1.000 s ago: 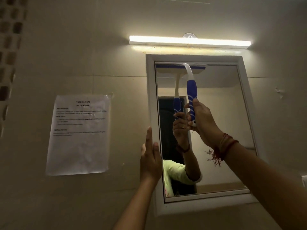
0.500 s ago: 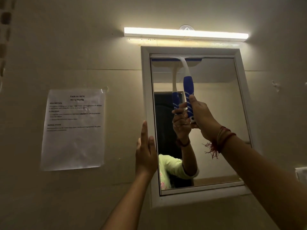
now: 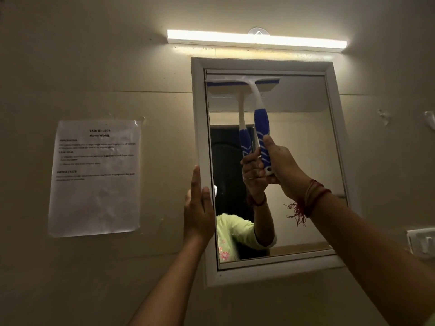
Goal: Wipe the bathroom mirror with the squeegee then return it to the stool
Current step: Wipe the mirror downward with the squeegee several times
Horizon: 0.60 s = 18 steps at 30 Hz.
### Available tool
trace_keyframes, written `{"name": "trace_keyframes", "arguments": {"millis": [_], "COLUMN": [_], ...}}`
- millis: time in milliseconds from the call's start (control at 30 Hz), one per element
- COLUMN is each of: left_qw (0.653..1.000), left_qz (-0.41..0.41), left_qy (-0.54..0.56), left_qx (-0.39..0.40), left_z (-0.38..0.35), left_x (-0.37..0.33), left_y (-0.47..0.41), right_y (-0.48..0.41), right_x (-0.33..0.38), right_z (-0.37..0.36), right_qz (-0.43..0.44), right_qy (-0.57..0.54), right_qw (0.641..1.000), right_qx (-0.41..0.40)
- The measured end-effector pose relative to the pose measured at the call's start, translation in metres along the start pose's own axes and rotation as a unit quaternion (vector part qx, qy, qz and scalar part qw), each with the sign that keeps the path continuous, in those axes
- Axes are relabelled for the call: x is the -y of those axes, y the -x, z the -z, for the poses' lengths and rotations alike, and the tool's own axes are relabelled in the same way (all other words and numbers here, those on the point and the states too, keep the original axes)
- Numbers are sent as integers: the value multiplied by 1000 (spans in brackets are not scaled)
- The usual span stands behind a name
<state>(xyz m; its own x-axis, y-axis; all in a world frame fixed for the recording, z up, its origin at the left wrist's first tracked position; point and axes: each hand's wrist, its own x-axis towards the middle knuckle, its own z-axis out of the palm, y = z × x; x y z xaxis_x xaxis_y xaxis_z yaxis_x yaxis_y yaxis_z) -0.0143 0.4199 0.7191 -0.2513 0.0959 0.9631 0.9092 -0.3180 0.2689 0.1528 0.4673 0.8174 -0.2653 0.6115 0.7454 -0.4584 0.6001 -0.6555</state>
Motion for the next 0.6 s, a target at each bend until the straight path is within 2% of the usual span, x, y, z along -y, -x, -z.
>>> {"name": "trace_keyframes", "arguments": {"millis": [233,433,533,600], "left_qw": [1000,1000,1000,1000], "left_qz": [0,5,1,-7], "left_qy": [0,-1,-6,-7], "left_qx": [4,9,4,-2], "left_z": [-1,1,-1,-2], "left_x": [2,0,0,1], "left_y": [0,1,0,0], "right_y": [3,8,10,10], "right_x": [-13,-24,-30,-36], "right_z": [3,5,7,6], "right_qz": [-37,-75,-80,-96], "right_qy": [-31,-101,-84,-160], "right_qw": [998,990,991,978], "right_qx": [43,58,72,96]}}
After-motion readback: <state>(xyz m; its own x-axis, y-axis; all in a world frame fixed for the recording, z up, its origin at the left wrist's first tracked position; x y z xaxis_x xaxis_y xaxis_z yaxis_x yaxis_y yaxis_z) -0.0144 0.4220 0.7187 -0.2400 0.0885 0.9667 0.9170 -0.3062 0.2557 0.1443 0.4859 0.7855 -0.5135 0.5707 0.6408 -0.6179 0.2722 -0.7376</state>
